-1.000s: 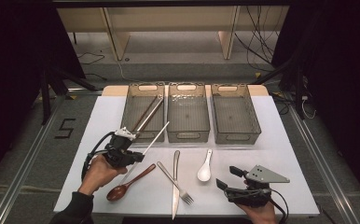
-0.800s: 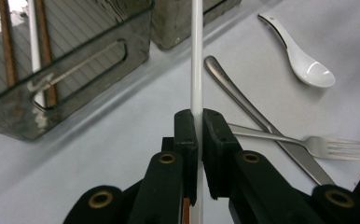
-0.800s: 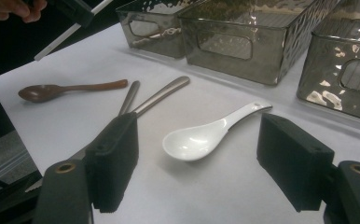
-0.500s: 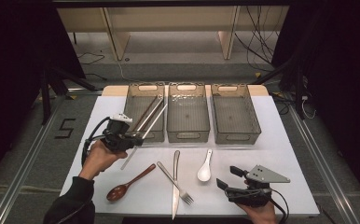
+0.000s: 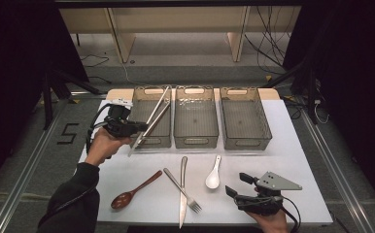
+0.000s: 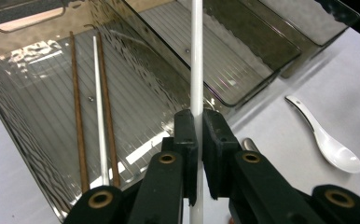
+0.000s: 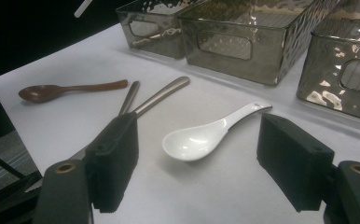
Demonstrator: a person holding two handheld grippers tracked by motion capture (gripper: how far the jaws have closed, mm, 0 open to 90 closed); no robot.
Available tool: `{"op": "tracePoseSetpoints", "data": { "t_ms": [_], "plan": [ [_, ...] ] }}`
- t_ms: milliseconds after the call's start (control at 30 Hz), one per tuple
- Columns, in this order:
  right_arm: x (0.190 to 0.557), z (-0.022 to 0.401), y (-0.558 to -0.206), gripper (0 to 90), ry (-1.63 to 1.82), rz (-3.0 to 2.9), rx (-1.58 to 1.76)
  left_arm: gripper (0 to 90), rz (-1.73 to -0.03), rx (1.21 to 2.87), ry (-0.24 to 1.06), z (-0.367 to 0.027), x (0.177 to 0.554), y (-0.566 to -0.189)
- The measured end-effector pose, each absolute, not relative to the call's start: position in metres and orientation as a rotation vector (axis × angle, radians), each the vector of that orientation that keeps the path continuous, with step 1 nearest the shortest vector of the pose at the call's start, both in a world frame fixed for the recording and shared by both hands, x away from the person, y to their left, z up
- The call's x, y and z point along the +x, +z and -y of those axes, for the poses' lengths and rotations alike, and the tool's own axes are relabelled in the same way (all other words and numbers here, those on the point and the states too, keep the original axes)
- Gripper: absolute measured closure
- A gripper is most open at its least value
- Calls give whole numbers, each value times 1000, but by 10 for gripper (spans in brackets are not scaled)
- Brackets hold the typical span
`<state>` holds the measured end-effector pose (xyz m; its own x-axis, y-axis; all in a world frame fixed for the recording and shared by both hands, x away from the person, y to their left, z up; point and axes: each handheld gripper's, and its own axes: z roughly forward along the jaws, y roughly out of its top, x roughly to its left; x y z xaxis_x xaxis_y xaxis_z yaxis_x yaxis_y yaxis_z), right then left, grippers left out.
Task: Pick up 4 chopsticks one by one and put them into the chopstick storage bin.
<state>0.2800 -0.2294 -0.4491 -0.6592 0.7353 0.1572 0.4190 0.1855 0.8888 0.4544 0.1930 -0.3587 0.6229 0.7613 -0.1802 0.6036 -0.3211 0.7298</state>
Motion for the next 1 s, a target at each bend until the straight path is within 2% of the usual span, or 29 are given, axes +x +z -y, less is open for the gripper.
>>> {"op": "tracePoseSetpoints", "data": {
  "t_ms": [1000],
  "plan": [
    [280, 230, -449, 301, 1468, -2161, 1099, 843, -1140, 1990, 379, -198, 517, -353]
  ]
}}
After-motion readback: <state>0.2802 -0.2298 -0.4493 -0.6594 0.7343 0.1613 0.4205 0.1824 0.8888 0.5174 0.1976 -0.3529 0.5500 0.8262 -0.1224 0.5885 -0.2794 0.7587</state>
